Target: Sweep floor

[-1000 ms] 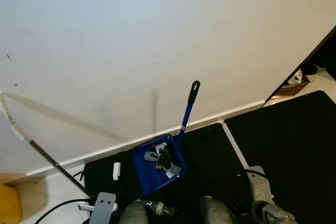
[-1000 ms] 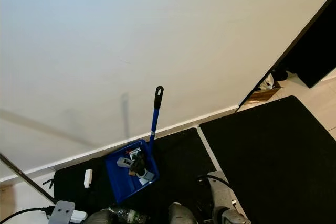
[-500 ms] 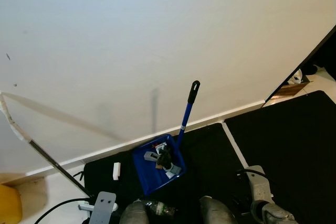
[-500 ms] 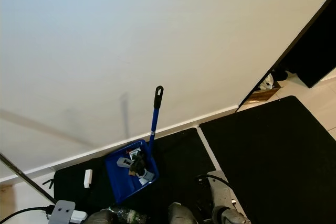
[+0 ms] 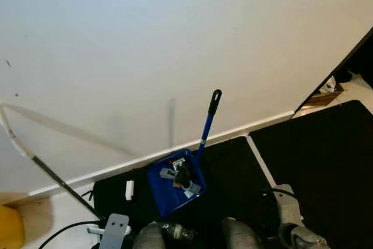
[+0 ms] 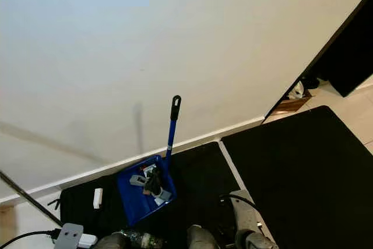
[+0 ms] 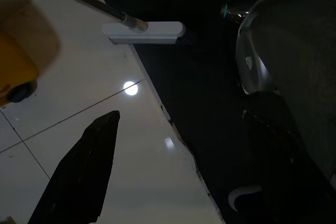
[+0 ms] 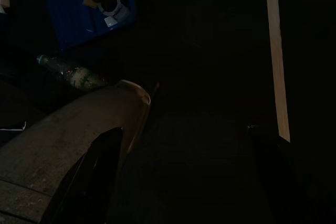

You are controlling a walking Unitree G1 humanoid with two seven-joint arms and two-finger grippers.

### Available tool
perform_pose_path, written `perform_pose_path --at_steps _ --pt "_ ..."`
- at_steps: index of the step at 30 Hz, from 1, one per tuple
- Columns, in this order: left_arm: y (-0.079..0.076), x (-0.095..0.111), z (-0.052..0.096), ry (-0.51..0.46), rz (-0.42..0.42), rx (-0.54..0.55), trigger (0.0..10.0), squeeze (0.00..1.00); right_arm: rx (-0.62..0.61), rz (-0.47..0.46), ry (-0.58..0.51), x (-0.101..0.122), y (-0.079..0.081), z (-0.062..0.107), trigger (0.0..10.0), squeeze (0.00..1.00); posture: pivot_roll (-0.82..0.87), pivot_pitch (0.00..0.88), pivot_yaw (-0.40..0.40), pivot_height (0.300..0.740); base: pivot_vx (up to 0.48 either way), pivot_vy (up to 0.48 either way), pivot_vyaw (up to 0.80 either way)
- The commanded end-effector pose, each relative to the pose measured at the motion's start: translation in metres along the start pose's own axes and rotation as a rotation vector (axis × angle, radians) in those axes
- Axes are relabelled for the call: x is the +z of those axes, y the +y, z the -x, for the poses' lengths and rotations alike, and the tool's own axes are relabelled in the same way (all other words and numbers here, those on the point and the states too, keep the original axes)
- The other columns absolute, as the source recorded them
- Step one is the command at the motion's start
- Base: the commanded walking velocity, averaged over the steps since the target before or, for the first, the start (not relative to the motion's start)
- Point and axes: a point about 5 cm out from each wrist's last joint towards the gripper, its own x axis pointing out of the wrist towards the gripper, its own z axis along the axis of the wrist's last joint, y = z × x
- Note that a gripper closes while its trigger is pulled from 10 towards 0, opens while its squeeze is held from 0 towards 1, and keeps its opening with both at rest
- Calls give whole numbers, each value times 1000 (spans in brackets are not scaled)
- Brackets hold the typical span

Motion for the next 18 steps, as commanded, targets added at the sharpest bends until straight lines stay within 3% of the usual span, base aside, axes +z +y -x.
perform_pose_path --at_steps 1,18 --pt "-7 -9 3 27 4 -16 10000 0 16 15 29 -9 3 2 10000 0 66 104 -73 740 0 0 0" --pt "-8 -7 2 24 5 -16 10000 0 2 4 34 -9 2 2 10000 0 72 79 -69 740 0 0 0"
